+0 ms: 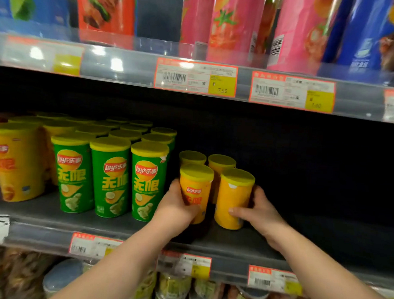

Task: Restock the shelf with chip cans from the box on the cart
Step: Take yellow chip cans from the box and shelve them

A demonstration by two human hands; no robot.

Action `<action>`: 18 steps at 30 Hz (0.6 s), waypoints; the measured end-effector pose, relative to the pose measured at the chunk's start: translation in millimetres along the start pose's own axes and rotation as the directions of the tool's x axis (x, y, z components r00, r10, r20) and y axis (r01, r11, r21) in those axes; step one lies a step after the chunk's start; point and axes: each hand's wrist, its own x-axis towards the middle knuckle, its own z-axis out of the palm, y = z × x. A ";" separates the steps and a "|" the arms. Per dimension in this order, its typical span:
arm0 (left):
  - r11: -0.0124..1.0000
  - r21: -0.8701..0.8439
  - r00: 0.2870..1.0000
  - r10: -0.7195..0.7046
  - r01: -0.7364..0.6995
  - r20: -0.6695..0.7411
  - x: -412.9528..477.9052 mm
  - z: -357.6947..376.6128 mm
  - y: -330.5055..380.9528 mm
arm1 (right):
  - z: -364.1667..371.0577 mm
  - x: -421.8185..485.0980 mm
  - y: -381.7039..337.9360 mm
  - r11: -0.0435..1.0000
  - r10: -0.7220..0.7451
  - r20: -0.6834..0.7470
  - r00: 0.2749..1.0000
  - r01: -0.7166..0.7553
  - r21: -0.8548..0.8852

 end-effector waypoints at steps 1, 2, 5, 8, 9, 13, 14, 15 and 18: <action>1.000 0.027 1.000 0.002 -0.001 -0.007 -1.3 0.1 -0.8 | -0.3 2.1 1.1 1.000 -0.010 0.016 1.000 0.010 0.000; 0.999 0.051 1.000 0.004 -0.004 -0.010 -3.2 0.0 -2.0 | -0.6 4.7 2.4 1.000 -0.017 0.031 0.999 0.017 0.001; 0.992 0.129 1.000 0.011 -0.010 -0.005 -12.6 -1.5 -5.6 | -1.7 10.2 3.7 0.999 -0.041 0.068 0.997 0.042 -0.004; 0.935 0.353 0.998 0.060 -0.046 -0.028 -23.6 -4.7 -6.1 | -0.4 14.7 4.4 0.997 -0.066 0.077 0.995 0.069 -0.039; 0.886 0.460 0.996 0.084 -0.060 -0.031 -27.0 -5.6 -6.2 | 0.6 16.0 5.1 0.995 -0.076 0.069 0.995 0.080 -0.058; 0.621 0.774 0.983 0.184 -0.124 0.010 -36.5 -7.4 -14.7 | 4.8 16.8 8.6 0.990 -0.107 0.089 0.990 0.114 -0.077; 0.579 0.799 0.972 0.235 -0.164 0.030 -38.3 -7.6 -17.9 | 4.7 15.6 8.4 0.992 -0.114 0.114 0.987 0.120 -0.042; 0.559 0.801 0.953 0.300 -0.214 0.046 -39.5 -7.9 -21.9 | 3.2 13.3 6.6 0.992 -0.127 0.131 0.983 0.127 0.005; 0.551 0.773 0.880 0.475 -0.314 0.019 -40.6 -9.2 -39.4 | -5.7 11.0 -6.7 0.969 -0.243 0.011 0.970 0.242 0.051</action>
